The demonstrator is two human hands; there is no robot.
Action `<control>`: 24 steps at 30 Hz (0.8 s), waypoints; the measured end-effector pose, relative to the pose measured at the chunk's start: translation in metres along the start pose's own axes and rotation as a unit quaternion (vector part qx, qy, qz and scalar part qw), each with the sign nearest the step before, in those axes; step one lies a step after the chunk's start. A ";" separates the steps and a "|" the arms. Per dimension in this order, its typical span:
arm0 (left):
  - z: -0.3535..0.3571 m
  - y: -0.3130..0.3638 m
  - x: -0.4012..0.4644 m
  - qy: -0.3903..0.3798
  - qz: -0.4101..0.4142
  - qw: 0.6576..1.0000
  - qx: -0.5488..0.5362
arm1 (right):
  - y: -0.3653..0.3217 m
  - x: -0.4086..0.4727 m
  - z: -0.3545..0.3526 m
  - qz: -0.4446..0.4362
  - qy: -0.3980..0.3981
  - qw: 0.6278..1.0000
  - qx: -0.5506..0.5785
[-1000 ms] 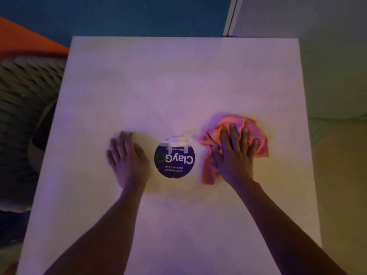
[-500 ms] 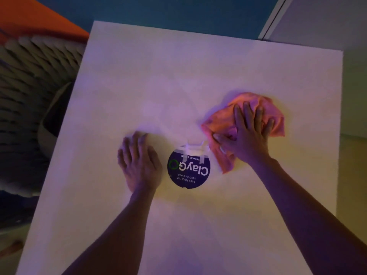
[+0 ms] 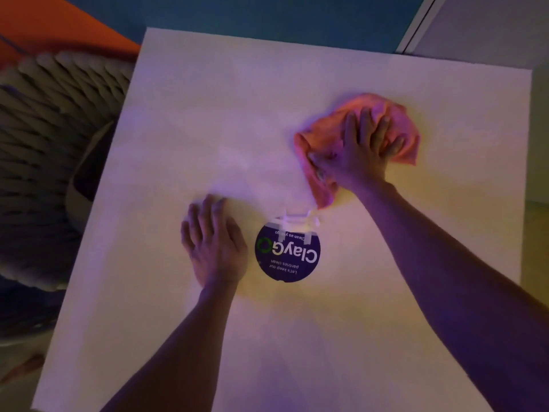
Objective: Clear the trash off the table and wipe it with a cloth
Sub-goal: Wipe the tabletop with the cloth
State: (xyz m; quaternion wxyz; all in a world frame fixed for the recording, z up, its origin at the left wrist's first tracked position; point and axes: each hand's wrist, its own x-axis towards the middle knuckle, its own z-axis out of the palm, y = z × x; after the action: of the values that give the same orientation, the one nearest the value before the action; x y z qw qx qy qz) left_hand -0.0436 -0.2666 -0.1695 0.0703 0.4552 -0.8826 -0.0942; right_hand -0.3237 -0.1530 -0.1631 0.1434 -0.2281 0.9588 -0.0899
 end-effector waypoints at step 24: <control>-0.023 -0.114 0.123 0.005 0.094 0.995 -0.030 | -0.155 -0.094 0.066 -0.110 0.014 0.992 -0.061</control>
State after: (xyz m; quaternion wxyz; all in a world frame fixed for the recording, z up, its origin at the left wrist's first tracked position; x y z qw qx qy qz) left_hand -0.0198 -0.4338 -0.1689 0.0967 0.3686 -0.9177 -0.1118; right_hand -0.1587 -0.2534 -0.1668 0.1046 -0.3389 0.9337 -0.0499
